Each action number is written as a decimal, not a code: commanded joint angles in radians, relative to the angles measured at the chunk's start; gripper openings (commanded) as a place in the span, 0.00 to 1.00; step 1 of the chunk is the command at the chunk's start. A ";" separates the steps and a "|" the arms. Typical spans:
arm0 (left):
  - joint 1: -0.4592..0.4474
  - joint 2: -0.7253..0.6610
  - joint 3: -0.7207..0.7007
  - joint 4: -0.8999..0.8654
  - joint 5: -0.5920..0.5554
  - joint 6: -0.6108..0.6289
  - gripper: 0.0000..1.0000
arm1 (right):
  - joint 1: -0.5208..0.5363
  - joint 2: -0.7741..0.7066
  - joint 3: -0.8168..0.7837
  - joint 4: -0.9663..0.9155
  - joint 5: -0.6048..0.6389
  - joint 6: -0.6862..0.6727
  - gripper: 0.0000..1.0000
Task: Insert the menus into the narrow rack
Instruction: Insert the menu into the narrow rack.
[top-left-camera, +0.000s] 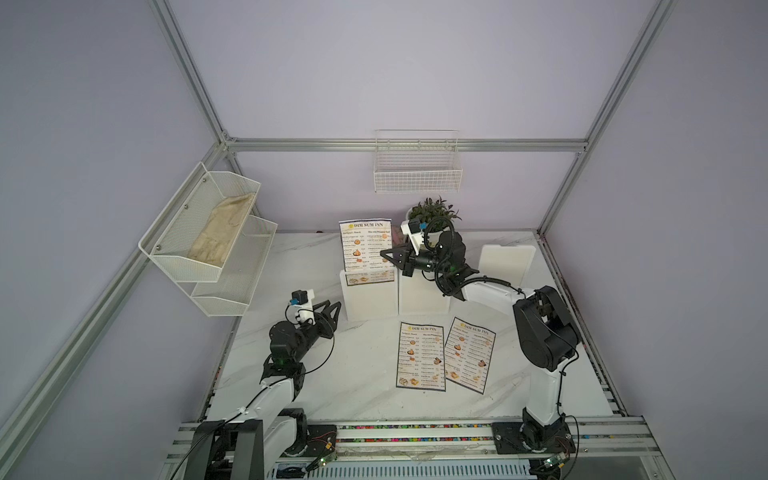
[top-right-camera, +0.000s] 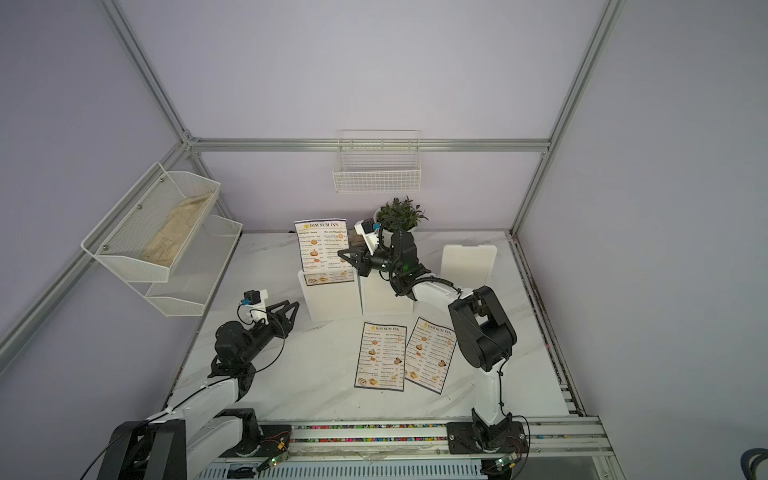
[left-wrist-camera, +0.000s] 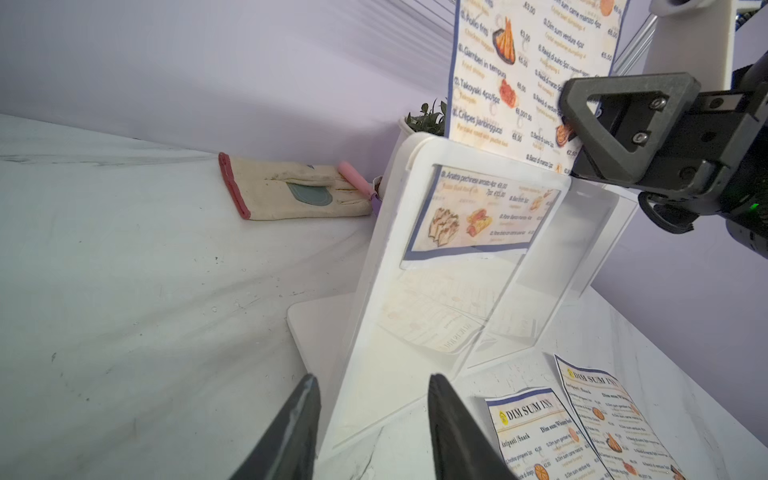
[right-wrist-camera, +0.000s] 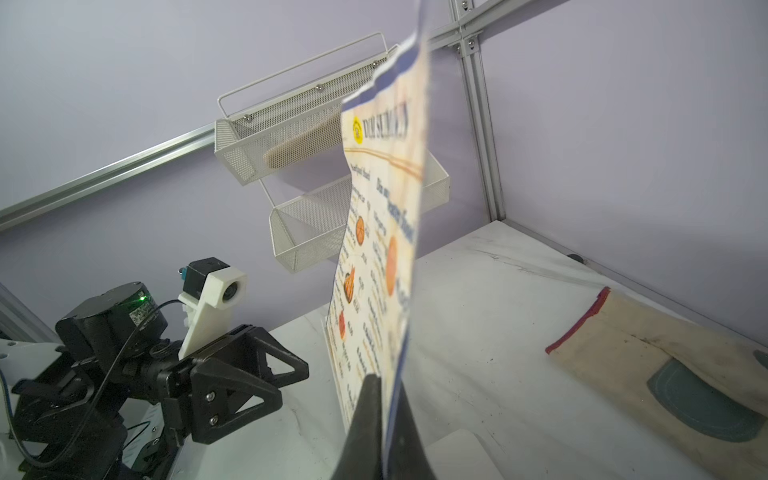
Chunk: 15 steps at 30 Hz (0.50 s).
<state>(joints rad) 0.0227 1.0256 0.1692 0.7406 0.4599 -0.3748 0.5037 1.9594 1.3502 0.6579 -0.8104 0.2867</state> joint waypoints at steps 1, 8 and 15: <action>-0.005 -0.022 -0.032 0.074 -0.025 -0.004 0.44 | 0.001 -0.022 -0.031 0.060 -0.027 0.023 0.00; -0.007 -0.021 -0.039 0.085 -0.020 -0.010 0.44 | 0.001 -0.022 0.005 0.075 -0.011 0.053 0.19; -0.009 -0.021 -0.041 0.089 -0.015 -0.010 0.44 | 0.001 -0.004 0.096 0.036 0.007 0.074 0.24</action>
<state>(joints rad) 0.0196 1.0176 0.1539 0.7822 0.4431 -0.3820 0.5037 1.9598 1.3998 0.6895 -0.8150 0.3485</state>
